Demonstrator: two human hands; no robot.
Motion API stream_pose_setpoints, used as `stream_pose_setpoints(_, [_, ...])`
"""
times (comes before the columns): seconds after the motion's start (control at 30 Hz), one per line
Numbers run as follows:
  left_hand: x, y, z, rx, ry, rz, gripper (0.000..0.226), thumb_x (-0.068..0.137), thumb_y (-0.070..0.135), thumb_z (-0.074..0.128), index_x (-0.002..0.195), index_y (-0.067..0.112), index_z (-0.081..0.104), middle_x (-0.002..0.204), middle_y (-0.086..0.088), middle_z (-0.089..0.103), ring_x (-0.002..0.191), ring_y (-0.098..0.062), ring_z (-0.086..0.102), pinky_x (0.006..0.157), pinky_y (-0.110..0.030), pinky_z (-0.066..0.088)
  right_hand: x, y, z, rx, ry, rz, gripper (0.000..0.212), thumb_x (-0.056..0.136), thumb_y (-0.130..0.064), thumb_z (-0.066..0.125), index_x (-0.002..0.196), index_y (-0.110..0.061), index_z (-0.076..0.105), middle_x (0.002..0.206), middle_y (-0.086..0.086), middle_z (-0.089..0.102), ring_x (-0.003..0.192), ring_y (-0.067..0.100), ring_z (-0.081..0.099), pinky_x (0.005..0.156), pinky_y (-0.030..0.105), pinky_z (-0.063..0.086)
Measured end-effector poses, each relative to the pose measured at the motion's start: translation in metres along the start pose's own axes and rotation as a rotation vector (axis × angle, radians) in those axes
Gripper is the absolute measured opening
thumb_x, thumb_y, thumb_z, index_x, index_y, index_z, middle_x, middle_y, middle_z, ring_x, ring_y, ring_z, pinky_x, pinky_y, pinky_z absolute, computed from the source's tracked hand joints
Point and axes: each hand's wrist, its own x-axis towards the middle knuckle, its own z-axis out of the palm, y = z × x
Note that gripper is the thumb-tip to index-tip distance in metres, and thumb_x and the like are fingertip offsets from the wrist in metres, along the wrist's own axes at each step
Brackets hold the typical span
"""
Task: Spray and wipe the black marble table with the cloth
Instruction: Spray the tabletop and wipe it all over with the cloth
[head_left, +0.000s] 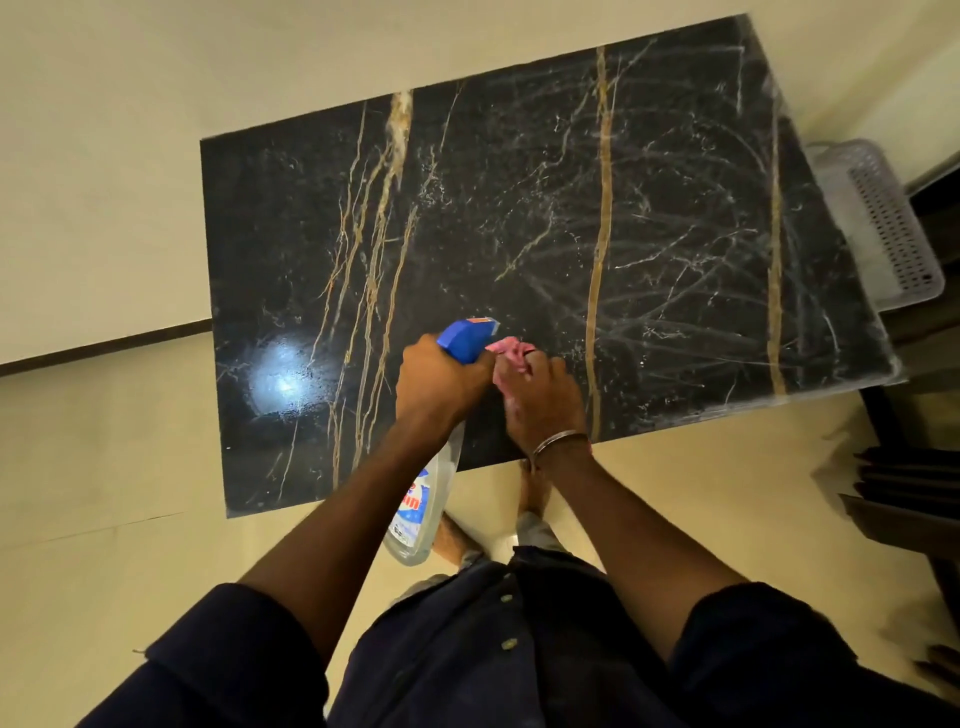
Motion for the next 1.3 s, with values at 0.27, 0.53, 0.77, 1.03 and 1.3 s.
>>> stream_pose_setpoints(0.27, [0.009, 0.021, 0.015, -0.003, -0.009, -0.014, 0.025, 0.083, 0.028, 0.07, 0.101, 0.012, 0.061, 0.069, 0.004, 0.056, 0.059, -0.008, 0.055, 0.055, -0.018, 0.043, 0.006, 0.122, -0.033, -0.115, 0.061, 0.473, 0.054, 0.082, -0.024, 0.062, 0.133, -0.018, 0.048, 0.118, 0.021, 0.048, 0.097, 0.036, 0.047, 0.071, 0.039, 0.043])
stream_pose_setpoints(0.53, [0.007, 0.032, 0.02, 0.011, 0.014, -0.009, 0.019, 0.083, 0.026, 0.07, 0.092, 0.015, 0.058, 0.067, 0.004, 0.056, 0.057, -0.007, 0.054, 0.053, -0.018, 0.042, 0.039, 0.036, -0.008, 0.024, 0.046, 0.354, 0.049, 0.083, -0.023, 0.058, 0.13, -0.018, 0.047, 0.125, 0.019, 0.05, 0.096, 0.032, 0.051, 0.074, 0.038, 0.048])
stream_pose_setpoints(0.77, [0.015, 0.029, 0.005, 0.039, 0.077, -0.014, 0.023, 0.082, 0.035, 0.07, 0.088, 0.014, 0.06, 0.059, 0.008, 0.05, 0.048, -0.005, 0.048, 0.047, -0.014, 0.035, 0.053, -0.022, 0.005, 0.109, -0.074, 0.09, 0.044, 0.077, -0.016, 0.067, 0.119, -0.01, 0.056, 0.123, 0.017, 0.055, 0.098, 0.033, 0.055, 0.077, 0.042, 0.05])
stream_pose_setpoints(1.03, [0.042, 0.029, -0.019, 0.007, -0.004, 0.044, 0.015, 0.084, 0.024, 0.068, 0.088, 0.014, 0.057, 0.062, 0.006, 0.05, 0.053, -0.006, 0.05, 0.051, -0.016, 0.038, 0.063, 0.099, -0.028, -0.071, 0.07, 0.449, 0.048, 0.081, -0.025, 0.057, 0.129, -0.022, 0.049, 0.12, 0.018, 0.047, 0.098, 0.036, 0.047, 0.072, 0.039, 0.044])
stream_pose_setpoints(1.3, [0.072, 0.018, -0.036, -0.001, -0.061, 0.066, 0.022, 0.083, 0.028, 0.069, 0.096, 0.012, 0.06, 0.068, 0.003, 0.055, 0.057, -0.007, 0.054, 0.053, -0.017, 0.041, 0.088, 0.056, -0.016, -0.063, 0.12, 0.541, 0.05, 0.081, -0.024, 0.054, 0.13, -0.02, 0.049, 0.125, 0.019, 0.046, 0.102, 0.036, 0.045, 0.077, 0.041, 0.045])
